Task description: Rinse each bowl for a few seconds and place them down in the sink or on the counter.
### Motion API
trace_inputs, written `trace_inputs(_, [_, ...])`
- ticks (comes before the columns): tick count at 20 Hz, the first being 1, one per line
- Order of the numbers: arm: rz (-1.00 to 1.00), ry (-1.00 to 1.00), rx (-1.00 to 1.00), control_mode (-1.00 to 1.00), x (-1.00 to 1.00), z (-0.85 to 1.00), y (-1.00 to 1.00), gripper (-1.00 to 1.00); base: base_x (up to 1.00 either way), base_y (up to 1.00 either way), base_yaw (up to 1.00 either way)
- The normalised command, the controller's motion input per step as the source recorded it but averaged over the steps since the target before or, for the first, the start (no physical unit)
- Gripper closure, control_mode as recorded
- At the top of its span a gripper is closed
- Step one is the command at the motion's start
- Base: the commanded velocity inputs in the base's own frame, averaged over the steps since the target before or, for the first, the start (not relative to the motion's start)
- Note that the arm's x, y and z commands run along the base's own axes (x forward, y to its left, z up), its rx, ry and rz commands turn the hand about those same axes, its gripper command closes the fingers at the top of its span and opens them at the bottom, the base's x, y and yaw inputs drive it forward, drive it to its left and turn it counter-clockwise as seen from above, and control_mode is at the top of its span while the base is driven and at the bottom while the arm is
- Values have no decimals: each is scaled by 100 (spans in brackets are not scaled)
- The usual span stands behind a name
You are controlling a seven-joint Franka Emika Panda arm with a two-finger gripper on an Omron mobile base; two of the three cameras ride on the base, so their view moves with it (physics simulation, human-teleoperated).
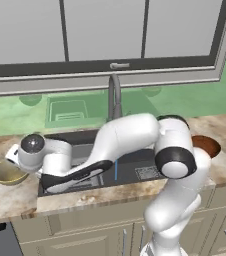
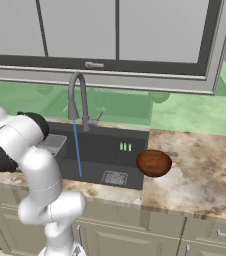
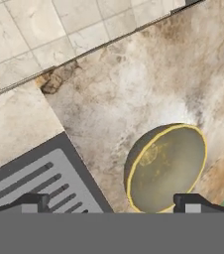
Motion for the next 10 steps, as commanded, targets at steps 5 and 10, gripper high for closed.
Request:
trace_inputs(5, [5, 0, 3, -100, -41, 7, -46, -100, 0, 0, 0])
trace_inputs(10, [4, 0, 1, -100, -44, 10, -44, -100, 0, 0, 0])
